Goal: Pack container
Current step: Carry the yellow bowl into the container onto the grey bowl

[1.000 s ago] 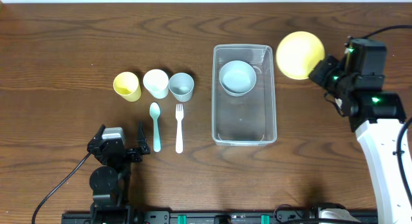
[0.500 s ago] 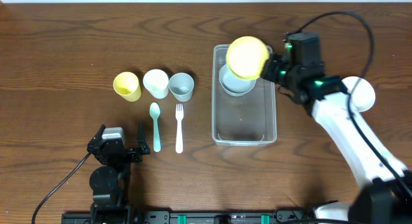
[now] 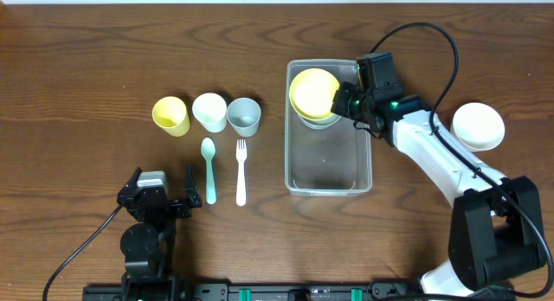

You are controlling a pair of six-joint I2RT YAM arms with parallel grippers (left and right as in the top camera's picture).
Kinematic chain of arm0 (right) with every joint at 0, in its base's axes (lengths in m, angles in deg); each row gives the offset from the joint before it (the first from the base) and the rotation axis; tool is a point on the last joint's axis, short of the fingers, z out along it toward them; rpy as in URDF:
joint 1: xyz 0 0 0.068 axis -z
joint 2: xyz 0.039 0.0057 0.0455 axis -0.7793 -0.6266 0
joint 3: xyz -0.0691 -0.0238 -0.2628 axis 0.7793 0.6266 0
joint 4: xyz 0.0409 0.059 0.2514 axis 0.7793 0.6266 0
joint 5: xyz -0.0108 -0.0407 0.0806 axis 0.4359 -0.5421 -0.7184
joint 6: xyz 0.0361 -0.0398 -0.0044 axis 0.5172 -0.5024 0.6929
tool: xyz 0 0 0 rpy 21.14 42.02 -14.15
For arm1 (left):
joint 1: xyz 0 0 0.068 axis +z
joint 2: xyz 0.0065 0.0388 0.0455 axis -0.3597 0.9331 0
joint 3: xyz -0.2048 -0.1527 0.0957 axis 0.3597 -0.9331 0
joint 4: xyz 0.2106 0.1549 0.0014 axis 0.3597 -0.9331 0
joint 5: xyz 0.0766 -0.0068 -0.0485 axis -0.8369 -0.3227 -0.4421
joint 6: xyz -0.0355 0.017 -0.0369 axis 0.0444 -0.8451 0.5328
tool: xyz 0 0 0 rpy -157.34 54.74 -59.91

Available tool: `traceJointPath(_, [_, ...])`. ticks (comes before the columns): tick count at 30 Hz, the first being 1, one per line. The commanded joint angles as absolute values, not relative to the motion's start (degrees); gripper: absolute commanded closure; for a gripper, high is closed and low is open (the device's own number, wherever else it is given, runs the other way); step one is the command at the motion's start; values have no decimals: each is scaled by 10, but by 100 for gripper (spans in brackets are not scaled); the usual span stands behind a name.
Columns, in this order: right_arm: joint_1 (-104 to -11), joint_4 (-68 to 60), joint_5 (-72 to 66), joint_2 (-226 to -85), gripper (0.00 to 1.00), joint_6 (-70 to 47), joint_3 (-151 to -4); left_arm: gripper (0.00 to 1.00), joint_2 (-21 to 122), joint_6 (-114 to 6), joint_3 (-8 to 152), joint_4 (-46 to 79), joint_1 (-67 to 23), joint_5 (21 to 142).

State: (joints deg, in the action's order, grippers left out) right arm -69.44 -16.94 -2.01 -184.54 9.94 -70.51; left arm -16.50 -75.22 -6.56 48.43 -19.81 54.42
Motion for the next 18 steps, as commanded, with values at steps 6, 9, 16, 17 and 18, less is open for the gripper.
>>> traceJointPath(6, [-696,-172,-8,-1851,94,110,-716,2,-169,-750,-75,462,-200,527])
traceJointPath(9, [-696,-172,-7,-1851,94,110,-716,2,-169,-750,-75,462,-200,527])
traceJointPath(16, [-696,-169,3,-1851,51,110,-716,2,-169,-750,-75,462,-200,527])
traceJointPath(17, [-696,-169,4,-1851,45,110,-716,2,-169,-750,-75,462,-200,527])
traceJointPath(18, [-696,-169,3,-1851,40,110,-716,2,-169,-750,-75,462,-200,527])
